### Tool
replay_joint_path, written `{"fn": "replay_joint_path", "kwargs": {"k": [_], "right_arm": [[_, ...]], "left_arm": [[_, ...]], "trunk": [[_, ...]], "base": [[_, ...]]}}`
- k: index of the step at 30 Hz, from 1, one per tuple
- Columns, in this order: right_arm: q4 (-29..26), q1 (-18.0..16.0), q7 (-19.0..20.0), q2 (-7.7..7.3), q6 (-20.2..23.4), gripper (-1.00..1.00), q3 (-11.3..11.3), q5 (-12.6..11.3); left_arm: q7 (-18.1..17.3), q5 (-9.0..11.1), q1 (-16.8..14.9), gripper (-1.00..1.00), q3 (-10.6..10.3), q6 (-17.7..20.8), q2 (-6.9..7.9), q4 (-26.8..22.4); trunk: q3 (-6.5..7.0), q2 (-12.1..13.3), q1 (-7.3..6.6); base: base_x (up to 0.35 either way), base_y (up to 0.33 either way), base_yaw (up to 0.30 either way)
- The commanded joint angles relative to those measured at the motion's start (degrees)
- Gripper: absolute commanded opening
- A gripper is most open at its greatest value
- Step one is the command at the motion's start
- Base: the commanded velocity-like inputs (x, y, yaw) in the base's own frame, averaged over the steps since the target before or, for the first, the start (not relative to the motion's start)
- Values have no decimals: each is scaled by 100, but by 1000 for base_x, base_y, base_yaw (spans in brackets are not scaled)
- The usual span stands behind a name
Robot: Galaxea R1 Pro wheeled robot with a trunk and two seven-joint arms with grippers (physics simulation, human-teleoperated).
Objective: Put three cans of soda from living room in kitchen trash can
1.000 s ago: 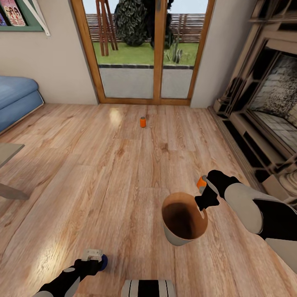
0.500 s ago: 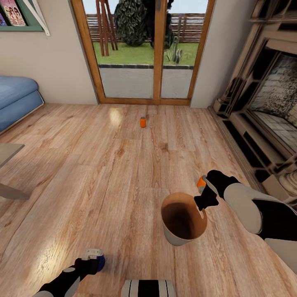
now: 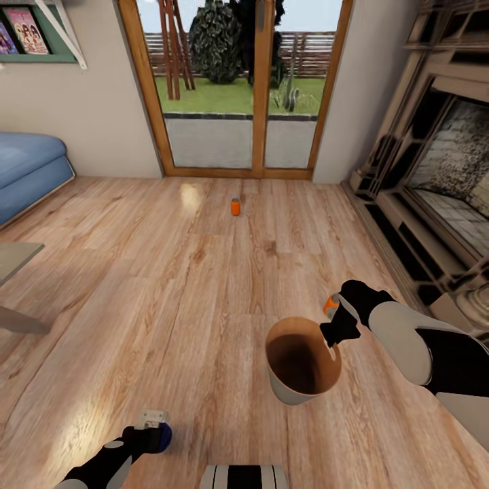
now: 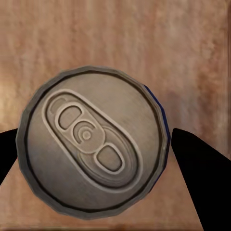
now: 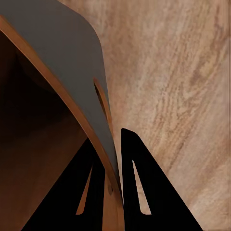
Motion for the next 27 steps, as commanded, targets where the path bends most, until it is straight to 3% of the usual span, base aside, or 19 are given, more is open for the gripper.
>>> {"fn": "replay_joint_path", "kwargs": {"k": [1, 13, 19, 20, 22, 27], "right_arm": [[2, 2, 18, -4, 20, -100, -81, -117], [-17, 25, 18, -4, 20, -100, -78, -117], [-69, 43, 22, -13, 20, -100, -84, -102], [-74, 47, 24, -13, 20, -100, -88, -92], [-76, 51, 27, -12, 20, -100, -92, -87], [-80, 90, 40, 0, 20, -100, -94, -83]], "left_arm": [[0, -7, 0, -100, -1, 0, 0, 0], [-70, 7, -6, -100, -8, 83, 6, -6], [-705, 62, -19, -100, 9, 669, 38, -63], [-1008, 75, -59, -100, 7, 891, 64, -167], [-1210, 82, -153, -100, 14, 1116, 108, -394], [-1374, 94, -291, -100, 30, 1702, 258, -1136]], "trunk": [[19, 42, -23], [234, 523, -286], [342, 764, -418], [360, 804, -440], [396, 884, -484], [485, 1084, -594]], "base": [[0, 0, 0], [0, 0, 0], [0, 0, 0], [0, 0, 0], [0, 0, 0], [0, 0, 0]]}}
